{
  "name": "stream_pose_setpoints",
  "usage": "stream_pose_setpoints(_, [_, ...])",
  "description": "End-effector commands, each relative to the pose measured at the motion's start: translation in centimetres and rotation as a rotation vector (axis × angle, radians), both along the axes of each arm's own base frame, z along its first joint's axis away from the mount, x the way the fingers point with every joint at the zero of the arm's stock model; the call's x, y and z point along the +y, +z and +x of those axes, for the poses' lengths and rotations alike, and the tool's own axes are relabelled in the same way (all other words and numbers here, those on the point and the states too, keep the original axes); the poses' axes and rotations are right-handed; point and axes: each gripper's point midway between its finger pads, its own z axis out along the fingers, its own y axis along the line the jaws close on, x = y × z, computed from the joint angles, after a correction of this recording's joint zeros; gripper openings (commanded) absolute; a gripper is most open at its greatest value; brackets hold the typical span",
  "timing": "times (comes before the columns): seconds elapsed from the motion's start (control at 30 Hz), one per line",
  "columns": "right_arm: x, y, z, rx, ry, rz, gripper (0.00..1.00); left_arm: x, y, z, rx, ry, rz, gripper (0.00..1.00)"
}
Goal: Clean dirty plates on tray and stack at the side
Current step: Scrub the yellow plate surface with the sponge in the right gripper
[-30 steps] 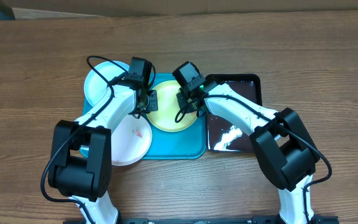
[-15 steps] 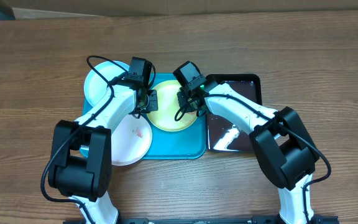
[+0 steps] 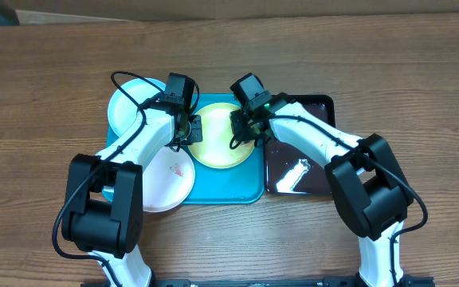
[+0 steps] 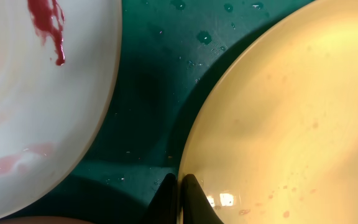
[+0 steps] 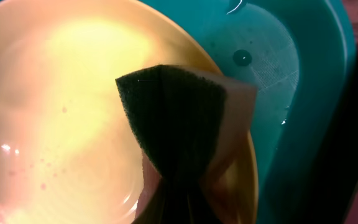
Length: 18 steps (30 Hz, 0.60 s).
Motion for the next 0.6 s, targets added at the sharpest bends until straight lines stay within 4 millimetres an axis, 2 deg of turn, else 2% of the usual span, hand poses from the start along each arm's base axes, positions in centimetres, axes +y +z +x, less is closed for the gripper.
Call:
stream_pose_setpoints(0.0, [-0.05,-2.16,-1.12,0.129,-0.018,0.085,0.04,-0.14,-0.66,-0.5,0.019,-0.02,-0.004,0.04])
stream_pose_setpoints(0.57, [-0.14,-2.3,-1.4,0.152,-0.063,0.085,0.04,-0.15,-0.66,-0.5,0.019,-0.019,-0.005,0.04])
